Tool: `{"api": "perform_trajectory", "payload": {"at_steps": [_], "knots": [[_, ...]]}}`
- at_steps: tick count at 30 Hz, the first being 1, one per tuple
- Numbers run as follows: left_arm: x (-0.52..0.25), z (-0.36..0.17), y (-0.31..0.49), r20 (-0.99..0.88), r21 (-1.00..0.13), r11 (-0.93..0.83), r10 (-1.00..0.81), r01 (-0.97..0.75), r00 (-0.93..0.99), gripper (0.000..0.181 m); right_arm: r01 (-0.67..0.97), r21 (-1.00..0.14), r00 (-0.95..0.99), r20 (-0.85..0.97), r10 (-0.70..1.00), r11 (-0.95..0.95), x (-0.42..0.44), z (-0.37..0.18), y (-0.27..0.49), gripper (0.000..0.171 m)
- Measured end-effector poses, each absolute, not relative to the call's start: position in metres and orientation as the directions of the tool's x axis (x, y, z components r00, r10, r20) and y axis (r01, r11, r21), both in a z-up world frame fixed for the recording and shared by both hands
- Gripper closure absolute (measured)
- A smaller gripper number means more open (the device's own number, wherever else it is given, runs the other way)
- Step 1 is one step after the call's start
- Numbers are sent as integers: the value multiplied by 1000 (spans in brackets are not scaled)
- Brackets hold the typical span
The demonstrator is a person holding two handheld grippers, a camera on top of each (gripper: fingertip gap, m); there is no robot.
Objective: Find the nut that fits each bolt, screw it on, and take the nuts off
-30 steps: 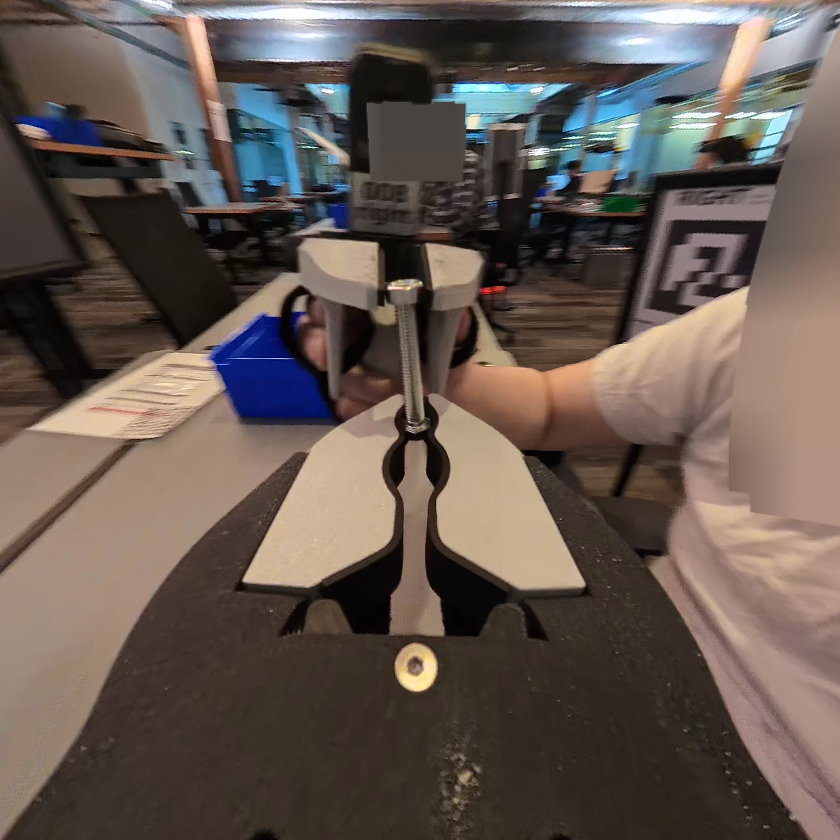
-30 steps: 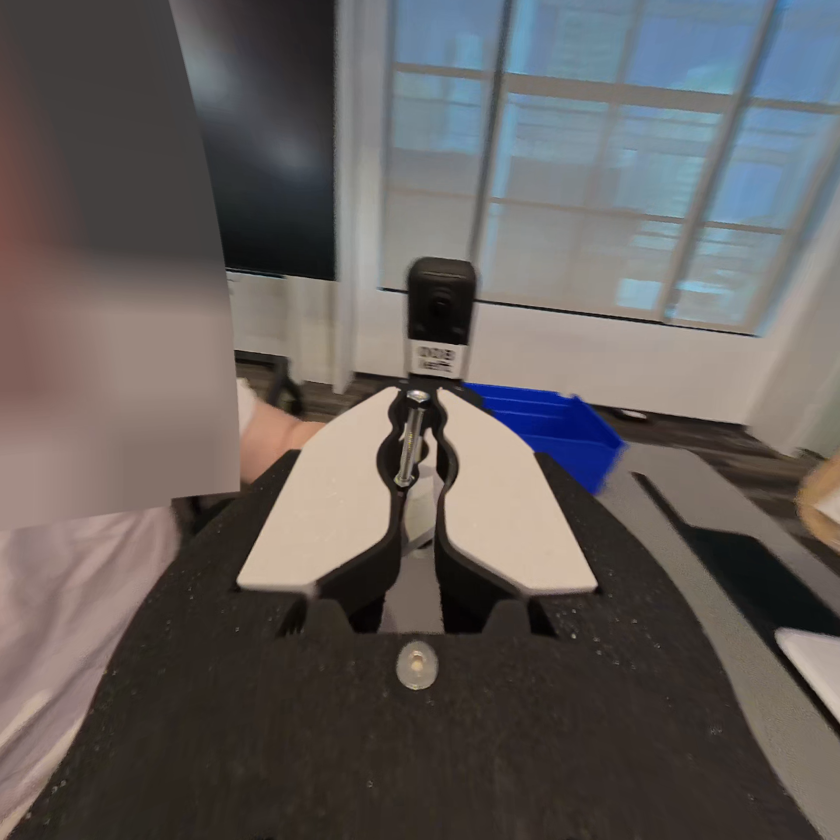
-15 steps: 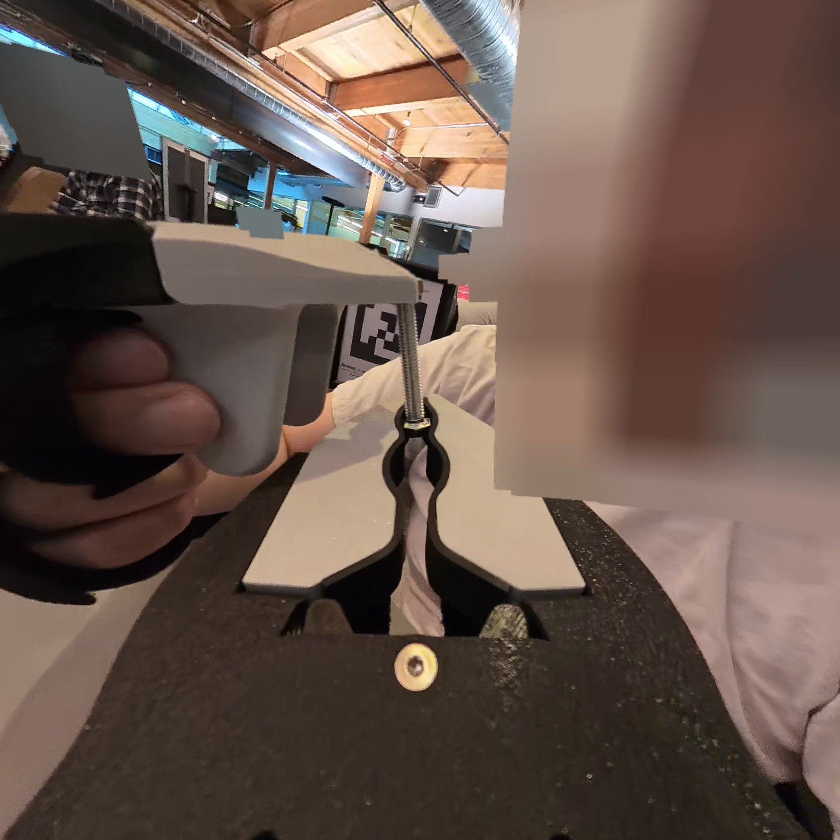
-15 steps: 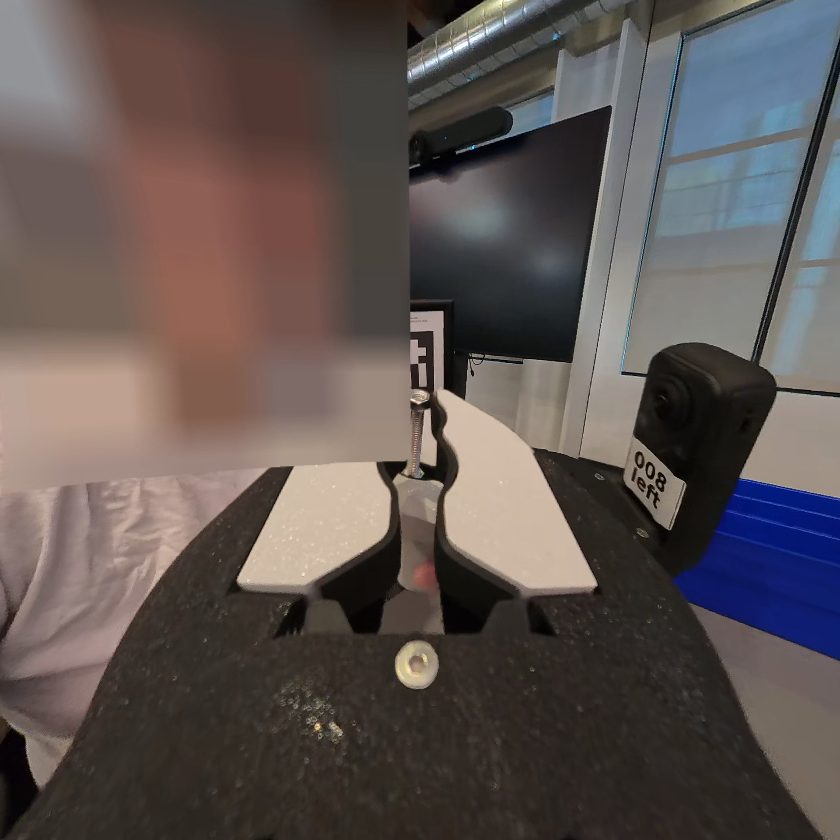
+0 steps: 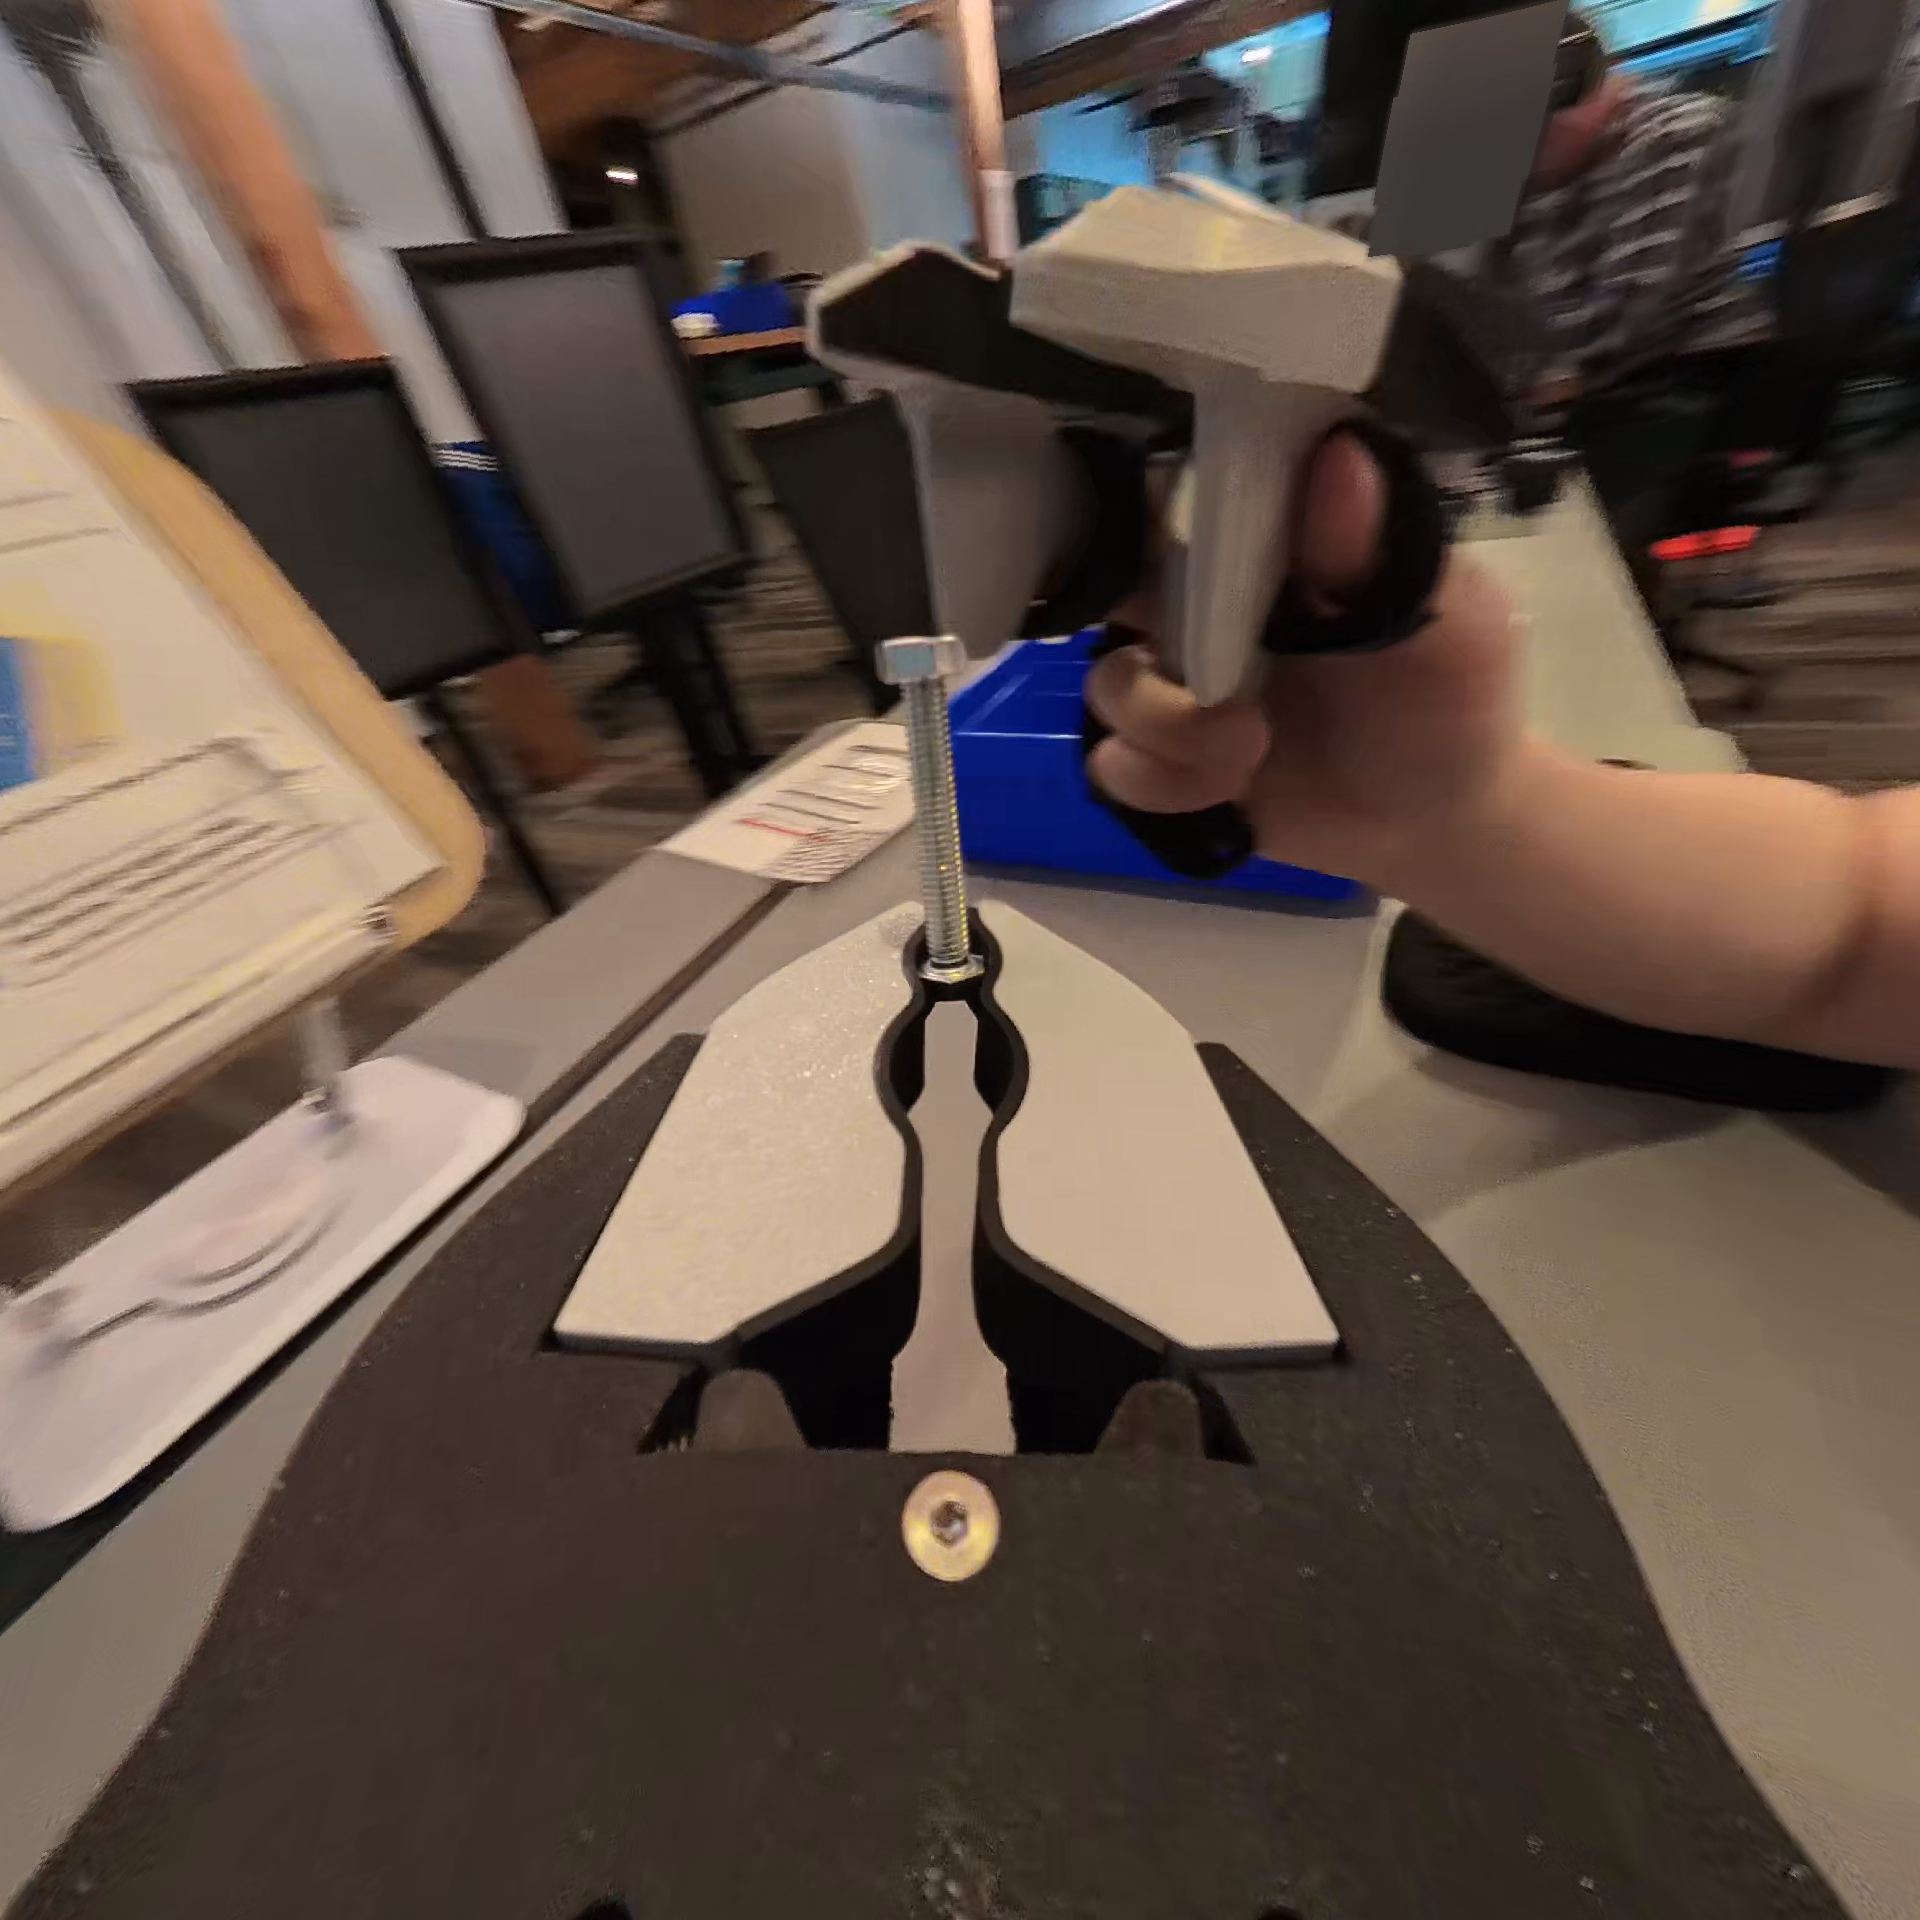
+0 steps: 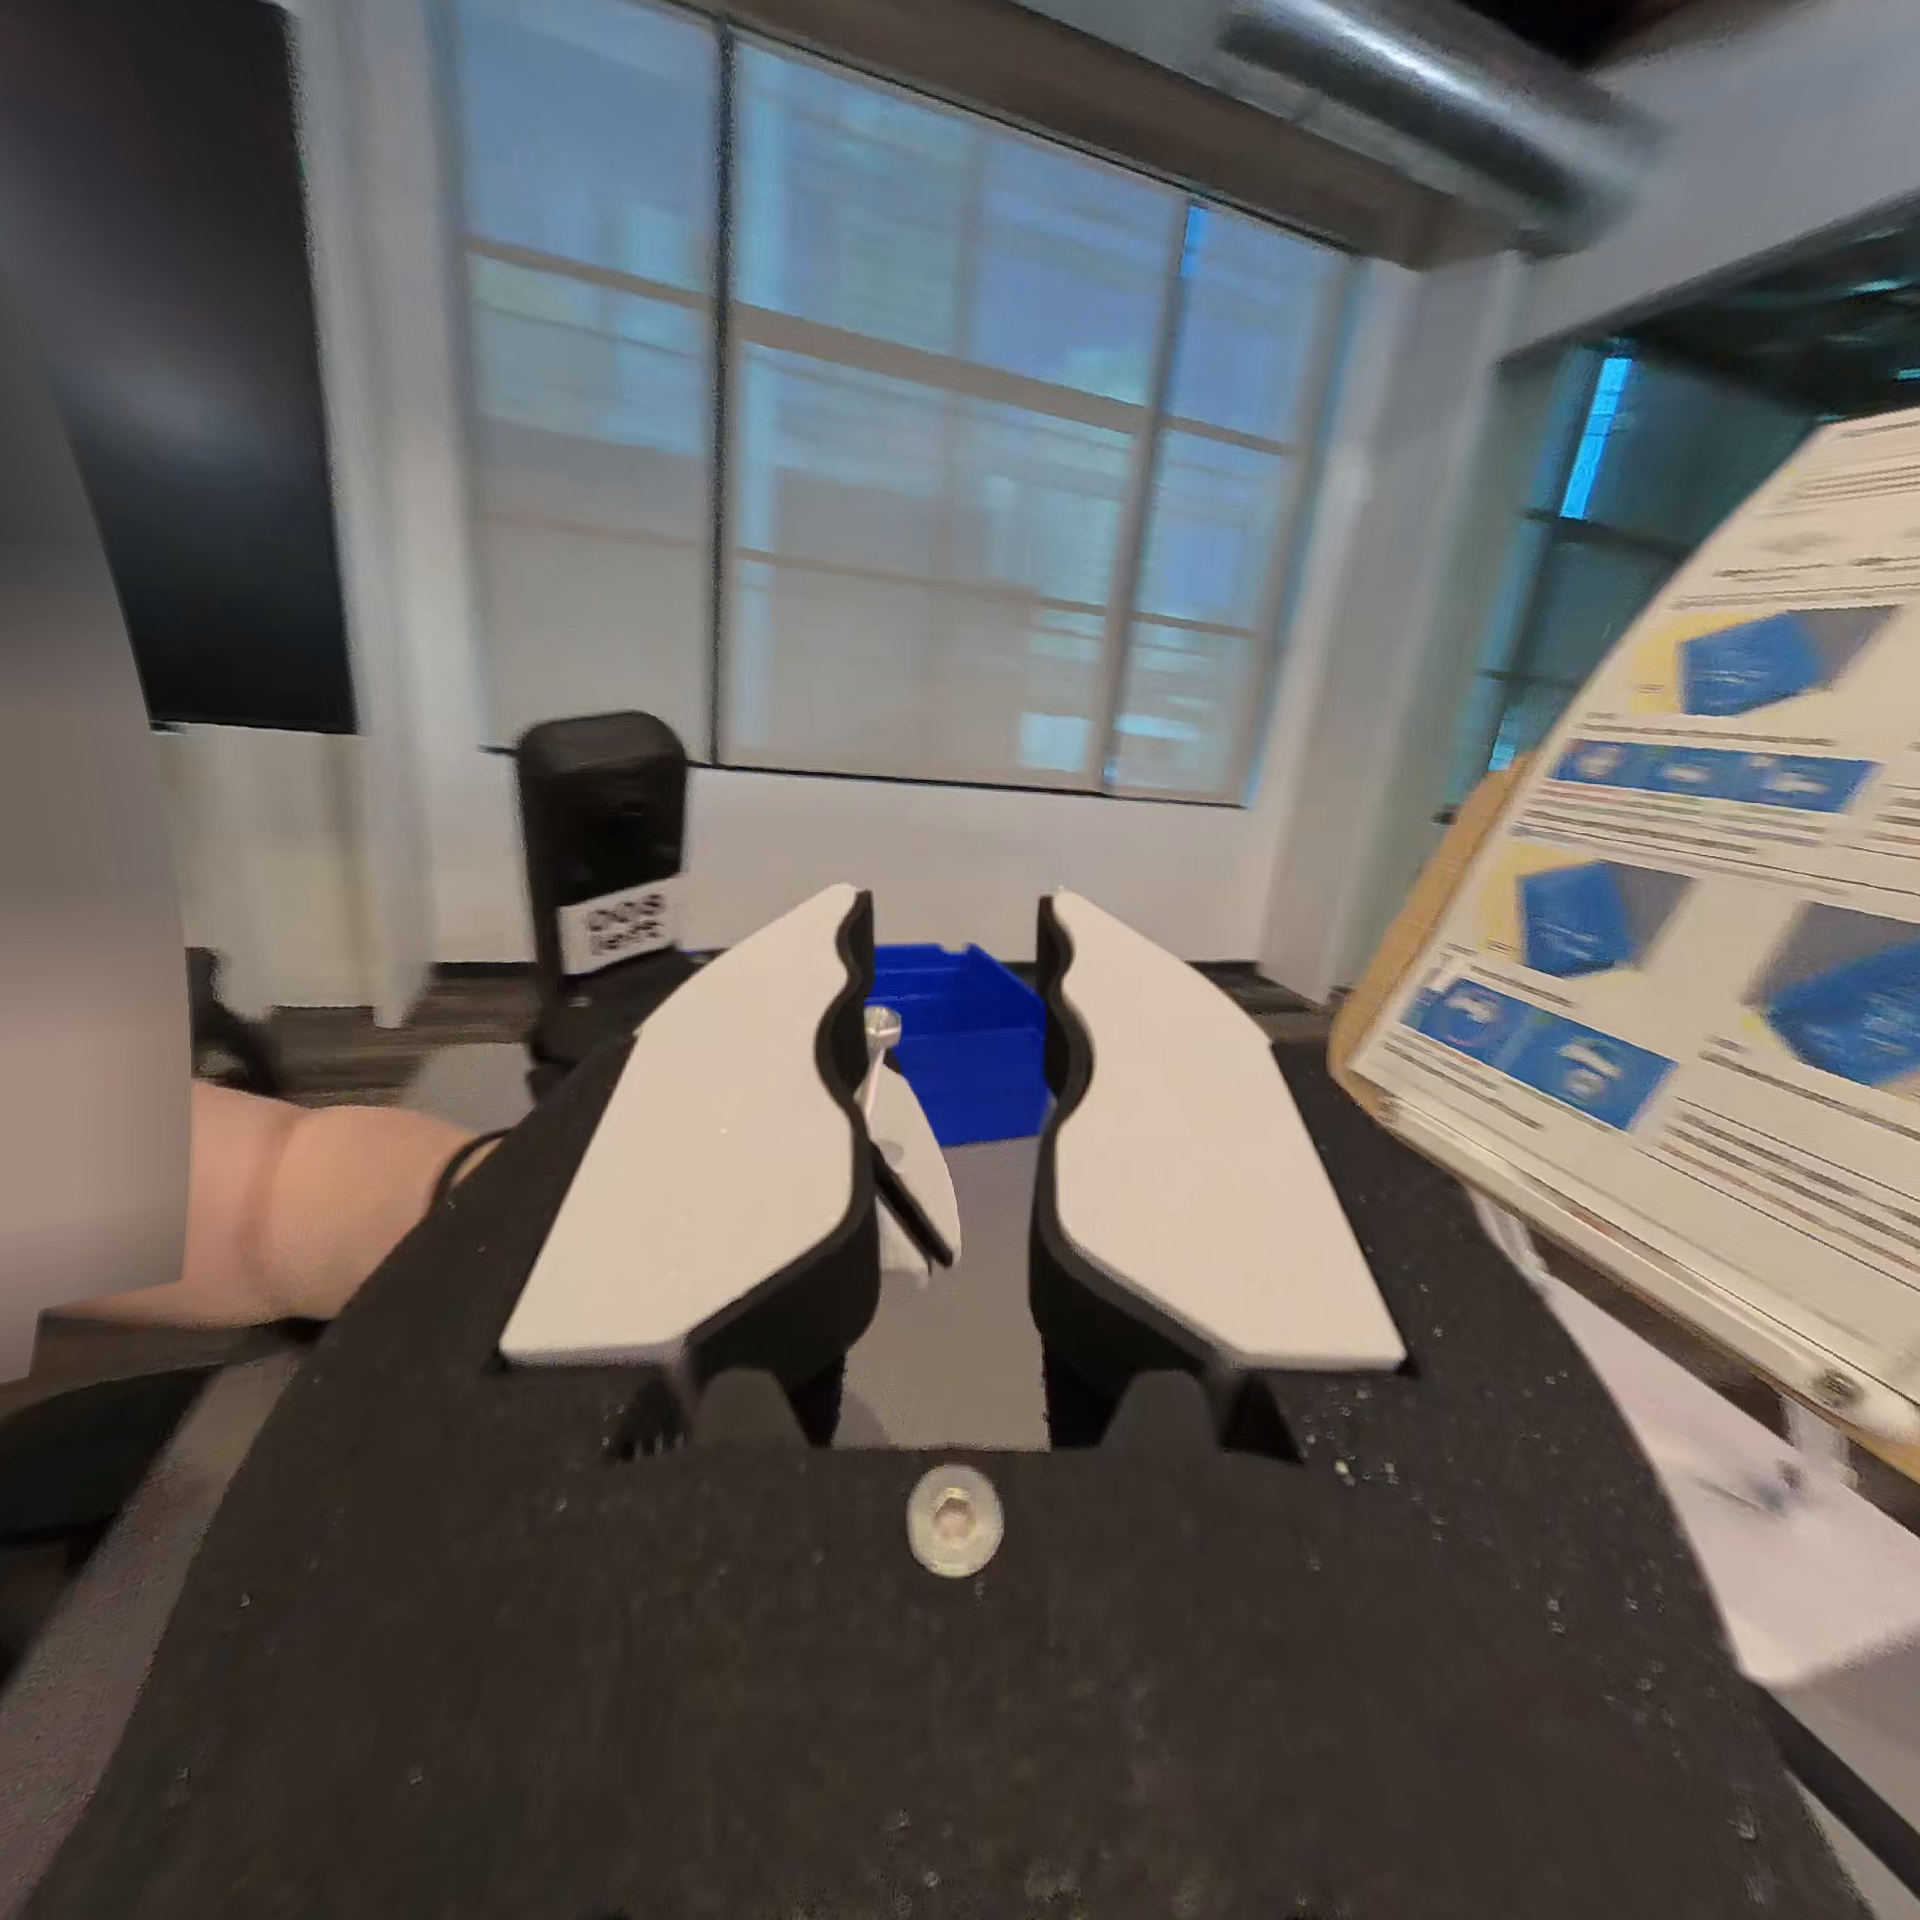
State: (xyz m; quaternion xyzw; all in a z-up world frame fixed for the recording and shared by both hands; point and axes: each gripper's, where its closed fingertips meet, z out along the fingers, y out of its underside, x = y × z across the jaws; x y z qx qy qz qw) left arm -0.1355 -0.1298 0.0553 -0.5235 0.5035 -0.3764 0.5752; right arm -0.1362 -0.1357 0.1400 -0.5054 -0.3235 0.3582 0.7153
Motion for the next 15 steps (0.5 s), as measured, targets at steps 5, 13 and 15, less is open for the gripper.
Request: {"api": "perform_trajectory", "payload": {"at_steps": [5, 13, 15], "knots": [[-143, 49, -106, -191, -980, 152, -907, -130, 376, 178, -91, -976, 629, 98, 771, 197, -151, 122, -126, 143], [-143, 42, -99, -222, -971, 159, -874, -177, 433, 178, -62, -992, 678, 39, 734, 110, -162, 93, -110, 148], [-142, 41, -100, -225, -970, 162, -873, -179, 433, 178, -73, -992, 674, 24, 738, 99, -163, 92, -110, 150]]}}
